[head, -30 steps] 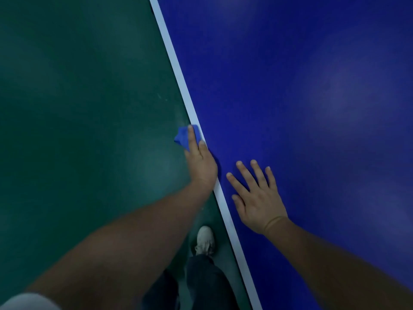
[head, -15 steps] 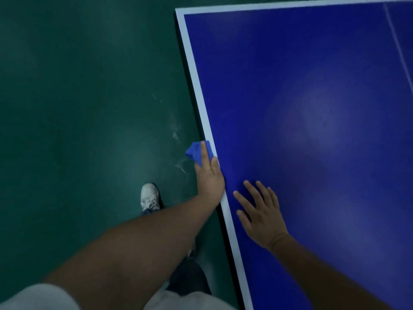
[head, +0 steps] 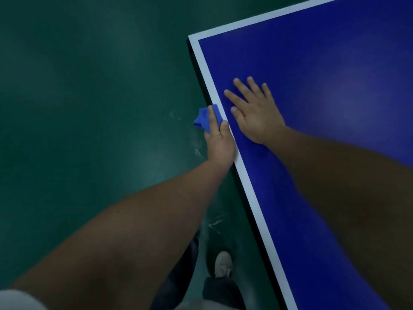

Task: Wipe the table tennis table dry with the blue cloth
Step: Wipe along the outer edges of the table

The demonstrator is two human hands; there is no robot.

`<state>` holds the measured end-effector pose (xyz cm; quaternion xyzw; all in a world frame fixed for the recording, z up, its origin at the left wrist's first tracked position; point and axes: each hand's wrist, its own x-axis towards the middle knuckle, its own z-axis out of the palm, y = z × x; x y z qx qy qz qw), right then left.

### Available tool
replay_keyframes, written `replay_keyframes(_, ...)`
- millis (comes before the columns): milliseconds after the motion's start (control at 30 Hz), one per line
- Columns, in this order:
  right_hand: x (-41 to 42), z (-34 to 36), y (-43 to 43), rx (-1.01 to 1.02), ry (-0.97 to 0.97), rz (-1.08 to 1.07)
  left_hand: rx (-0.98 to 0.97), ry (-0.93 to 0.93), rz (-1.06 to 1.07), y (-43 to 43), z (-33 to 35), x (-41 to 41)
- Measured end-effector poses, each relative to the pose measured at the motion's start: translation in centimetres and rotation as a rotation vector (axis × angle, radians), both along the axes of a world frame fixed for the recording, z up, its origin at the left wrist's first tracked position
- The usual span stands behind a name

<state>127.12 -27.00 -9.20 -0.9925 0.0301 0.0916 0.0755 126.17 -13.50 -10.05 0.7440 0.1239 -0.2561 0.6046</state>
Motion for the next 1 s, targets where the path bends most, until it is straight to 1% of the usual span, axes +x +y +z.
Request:
replay_keyframes(67, 0.1, -0.6, 0.1, 0.005, -0.03, -0.022, -0.004, -0.008, -0.004, -0.2, -0.2, 2.2)
replay_keyframes(167, 0.0, -0.9, 0.0, 0.017, -0.077, -0.014, -0.025, -0.029, -0.011, 0.2, -0.8, 1.8)
replay_keyframes(233, 0.1, -1.0, -0.1, 0.015, -0.108, -0.019, -0.061, -0.036, -0.04, 0.8, -1.1, -1.0)
replay_keyframes(333, 0.1, -1.2, 0.0, 0.019, -0.135, -0.011, -0.07, 0.006, -0.086, 1.6, -0.8, -6.0)
replay_keyframes(467, 0.1, -1.3, -0.1, 0.028, -0.138, -0.013, -0.047, 0.033, -0.06, 1.6, -1.2, -7.3)
replay_keyframes(633, 0.4, -1.5, -0.4, 0.032, -0.143, -0.012, -0.018, -0.016, -0.025, 0.7, -1.4, -3.9)
replay_keyframes(733, 0.4, -1.4, -0.4, 0.036, -0.13, -0.013, -0.008, -0.03, -0.016, 0.1, -1.7, 0.2)
replay_keyframes(900, 0.3, -1.4, -0.5, 0.026, -0.114, -0.001, -0.021, -0.111, 0.024, -0.9, -2.0, 7.0)
replay_keyframes(1000, 0.3, -1.4, -0.5, 0.021, -0.126, 0.002, -0.033, -0.128, 0.078, -1.3, -2.3, 8.2)
